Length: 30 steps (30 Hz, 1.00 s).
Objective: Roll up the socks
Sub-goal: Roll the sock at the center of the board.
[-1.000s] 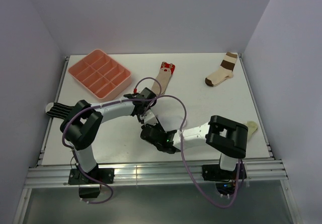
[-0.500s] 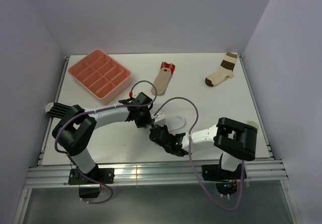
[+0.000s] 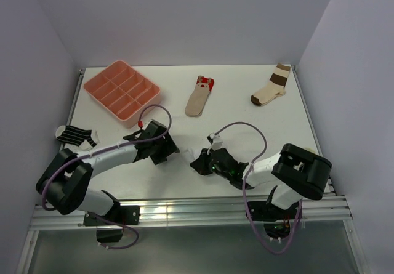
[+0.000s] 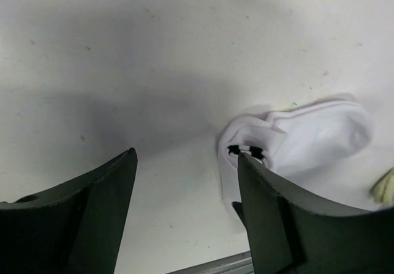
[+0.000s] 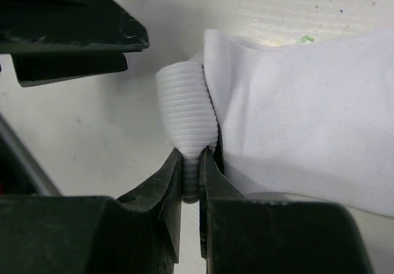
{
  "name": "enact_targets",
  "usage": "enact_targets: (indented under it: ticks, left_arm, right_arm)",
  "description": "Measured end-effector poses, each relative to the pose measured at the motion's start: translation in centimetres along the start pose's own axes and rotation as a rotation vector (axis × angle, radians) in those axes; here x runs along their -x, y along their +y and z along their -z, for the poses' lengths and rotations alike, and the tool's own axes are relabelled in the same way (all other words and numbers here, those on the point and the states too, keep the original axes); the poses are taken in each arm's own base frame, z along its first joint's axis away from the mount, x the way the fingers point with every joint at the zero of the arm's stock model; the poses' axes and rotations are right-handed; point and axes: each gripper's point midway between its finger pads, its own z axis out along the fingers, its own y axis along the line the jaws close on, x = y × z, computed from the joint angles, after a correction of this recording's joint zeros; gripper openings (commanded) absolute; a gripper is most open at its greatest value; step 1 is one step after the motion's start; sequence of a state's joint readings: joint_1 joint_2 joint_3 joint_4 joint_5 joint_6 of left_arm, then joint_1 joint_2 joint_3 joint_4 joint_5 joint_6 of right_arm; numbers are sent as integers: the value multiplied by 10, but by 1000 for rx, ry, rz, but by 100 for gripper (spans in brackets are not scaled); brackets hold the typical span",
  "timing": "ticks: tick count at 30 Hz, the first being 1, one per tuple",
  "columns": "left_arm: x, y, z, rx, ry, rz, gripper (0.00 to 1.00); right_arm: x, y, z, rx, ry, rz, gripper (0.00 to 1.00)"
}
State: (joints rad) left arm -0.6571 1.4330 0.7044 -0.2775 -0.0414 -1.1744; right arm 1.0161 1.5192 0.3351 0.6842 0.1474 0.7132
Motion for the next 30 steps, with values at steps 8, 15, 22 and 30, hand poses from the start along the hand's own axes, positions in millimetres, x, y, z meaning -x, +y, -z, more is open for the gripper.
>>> enact_targets:
  ticks: [8, 15, 22, 30]
  left_arm:
    - [-12, -11, 8, -187, 7, -19, 67]
    - [-33, -24, 7, -288, 52, -93, 67]
    - [-41, -32, -5, -305, 76, -121, 65]
    - [-36, -49, -20, -312, 77, -135, 54]
  right_arm:
    - [0, -5, 5, 143, 49, -182, 0]
    - [1, -9, 4, 244, 86, -303, 0]
    - [1, -9, 4, 298, 109, -353, 0]
    - [1, -9, 4, 319, 118, -374, 0]
